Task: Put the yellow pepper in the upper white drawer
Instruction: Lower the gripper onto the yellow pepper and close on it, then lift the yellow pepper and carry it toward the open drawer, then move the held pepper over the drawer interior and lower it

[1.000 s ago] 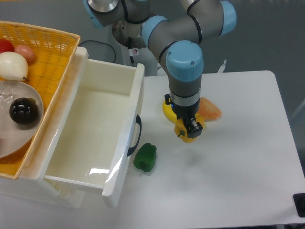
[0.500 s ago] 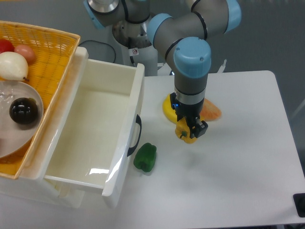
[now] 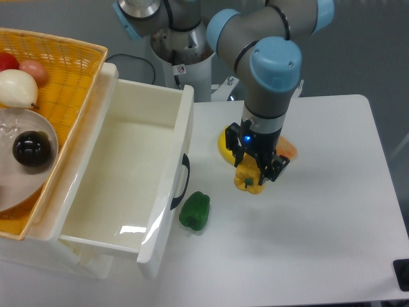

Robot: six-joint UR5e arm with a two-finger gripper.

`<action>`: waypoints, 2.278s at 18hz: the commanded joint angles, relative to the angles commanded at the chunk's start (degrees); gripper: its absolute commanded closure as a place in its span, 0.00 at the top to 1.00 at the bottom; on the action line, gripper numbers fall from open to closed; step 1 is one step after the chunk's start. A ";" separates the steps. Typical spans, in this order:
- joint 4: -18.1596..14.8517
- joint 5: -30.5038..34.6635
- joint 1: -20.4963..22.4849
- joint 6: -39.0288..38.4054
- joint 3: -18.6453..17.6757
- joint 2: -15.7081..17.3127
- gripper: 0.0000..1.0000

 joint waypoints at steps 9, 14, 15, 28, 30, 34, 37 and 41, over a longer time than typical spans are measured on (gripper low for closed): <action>-10.20 -6.15 1.41 -5.55 3.25 5.63 0.37; -11.26 -12.48 1.58 -9.68 3.08 8.00 0.37; -11.17 -13.53 1.41 -11.42 3.08 8.27 0.37; -10.82 -11.36 -7.46 -20.23 1.41 10.64 0.40; -10.82 -10.30 -8.96 -20.23 1.23 10.47 0.40; -10.73 -10.47 -10.36 -20.32 0.53 10.29 0.40; -10.65 -10.29 -11.68 -20.32 -0.17 10.03 0.41; -10.56 -10.21 -13.09 -20.32 -0.79 9.24 0.42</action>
